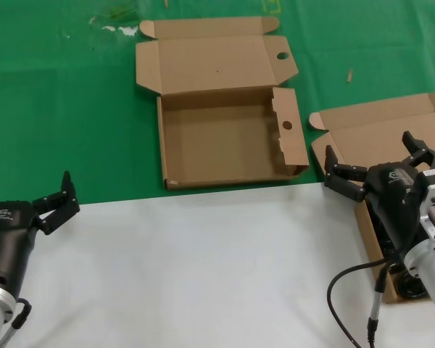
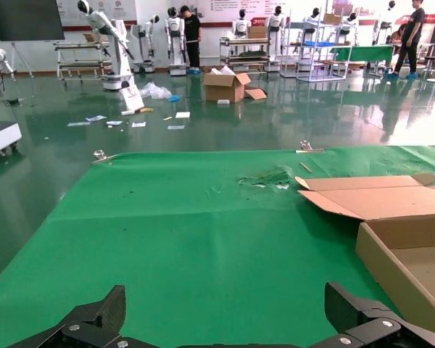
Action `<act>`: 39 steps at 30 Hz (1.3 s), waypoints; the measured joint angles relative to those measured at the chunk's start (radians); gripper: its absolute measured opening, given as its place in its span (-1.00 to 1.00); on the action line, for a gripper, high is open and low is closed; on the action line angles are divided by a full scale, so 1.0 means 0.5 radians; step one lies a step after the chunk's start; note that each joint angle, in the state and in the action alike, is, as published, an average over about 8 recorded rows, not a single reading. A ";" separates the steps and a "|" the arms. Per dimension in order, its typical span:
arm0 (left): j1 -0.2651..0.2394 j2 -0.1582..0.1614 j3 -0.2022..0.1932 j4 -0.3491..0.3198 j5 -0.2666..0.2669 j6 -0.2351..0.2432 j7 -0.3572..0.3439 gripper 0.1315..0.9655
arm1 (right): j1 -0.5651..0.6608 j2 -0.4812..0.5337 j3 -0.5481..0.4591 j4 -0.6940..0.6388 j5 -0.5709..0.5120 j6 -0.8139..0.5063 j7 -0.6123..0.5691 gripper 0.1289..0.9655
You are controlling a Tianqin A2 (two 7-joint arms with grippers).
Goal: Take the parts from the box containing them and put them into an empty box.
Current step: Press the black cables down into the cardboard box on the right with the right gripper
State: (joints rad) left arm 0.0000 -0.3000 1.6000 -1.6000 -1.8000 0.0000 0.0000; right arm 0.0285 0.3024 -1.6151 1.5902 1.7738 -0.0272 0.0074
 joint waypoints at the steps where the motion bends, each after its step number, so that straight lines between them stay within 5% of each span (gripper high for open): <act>1: 0.000 0.000 0.000 0.000 0.000 0.000 0.000 1.00 | 0.000 0.000 0.000 0.000 0.000 0.000 0.000 1.00; 27: 0.000 0.000 0.000 0.000 0.000 0.000 -0.001 0.98 | 0.000 0.000 0.000 0.000 0.000 0.000 0.000 1.00; 39: 0.000 0.000 0.000 0.000 0.000 0.000 0.000 0.71 | 0.000 0.000 0.000 0.000 0.000 0.000 0.000 1.00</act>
State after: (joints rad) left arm 0.0000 -0.3000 1.6000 -1.6000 -1.8000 0.0000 -0.0001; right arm 0.0285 0.3024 -1.6151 1.5902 1.7738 -0.0272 0.0074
